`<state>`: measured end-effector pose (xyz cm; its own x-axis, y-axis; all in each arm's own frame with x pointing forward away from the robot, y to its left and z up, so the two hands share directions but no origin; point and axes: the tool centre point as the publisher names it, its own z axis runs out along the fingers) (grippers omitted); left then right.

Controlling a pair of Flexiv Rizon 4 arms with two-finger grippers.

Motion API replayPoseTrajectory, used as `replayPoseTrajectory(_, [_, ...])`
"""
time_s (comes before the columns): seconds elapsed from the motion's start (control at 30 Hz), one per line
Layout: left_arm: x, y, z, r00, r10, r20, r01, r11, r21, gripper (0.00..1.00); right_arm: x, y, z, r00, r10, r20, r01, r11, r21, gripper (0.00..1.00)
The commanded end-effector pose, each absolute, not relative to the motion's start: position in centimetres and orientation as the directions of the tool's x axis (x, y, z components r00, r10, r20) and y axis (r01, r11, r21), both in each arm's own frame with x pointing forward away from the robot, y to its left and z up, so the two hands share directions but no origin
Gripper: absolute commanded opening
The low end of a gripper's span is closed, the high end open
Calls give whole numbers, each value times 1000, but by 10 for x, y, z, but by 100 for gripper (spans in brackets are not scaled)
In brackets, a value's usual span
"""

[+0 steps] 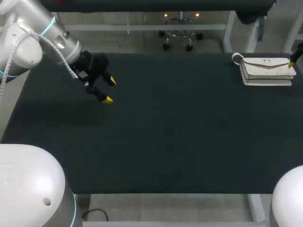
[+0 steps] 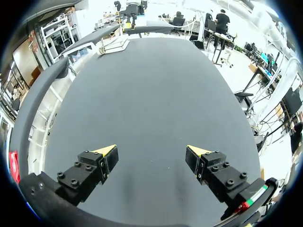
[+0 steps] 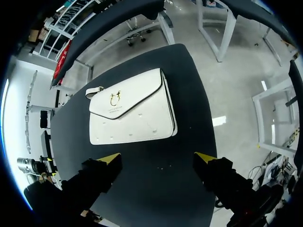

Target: Pick up the bag, open it, inspect its contents, close it, and place it on the opposite side

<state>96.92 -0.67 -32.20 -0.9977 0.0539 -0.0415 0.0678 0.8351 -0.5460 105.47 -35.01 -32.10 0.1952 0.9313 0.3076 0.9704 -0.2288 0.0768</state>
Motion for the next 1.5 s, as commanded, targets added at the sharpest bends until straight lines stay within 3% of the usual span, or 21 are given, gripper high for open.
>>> replayPoseTrajectory(0.03, [969, -7, -323, -998, 53, -44, 69, 834, -548, 100, 1057, -351, -321, 194, 931, 309, 972, -226, 70, 100])
replayPoseTrajectory(0.33, [969, -7, -323, -998, 53, -44, 69, 834, -548, 100, 1063, -355, -321, 205, 925, 318, 968, -240, 72, 100])
replayPoseTrajectory(0.7, [969, -7, -323, -998, 53, -44, 69, 834, -548, 100, 1091, -369, -329, 211, 875, 436, 976, -210, -52, 100])
replayPoseTrajectory(1.07, [969, -7, -323, -998, 53, -44, 69, 834, -548, 100, 1113, -368, -344, 211, 879, 427, 976, -163, -146, 99])
replayPoseTrajectory(1.37, [969, -7, -323, -998, 53, -44, 69, 834, -548, 100, 1126, -377, -356, 208, 864, 458, 971, -126, -204, 56])
replayPoseTrajectory(1.5, [969, -7, -323, -998, 53, -44, 69, 834, -548, 100, 1127, -377, -363, 210, 853, 478, 966, -107, -233, 53])
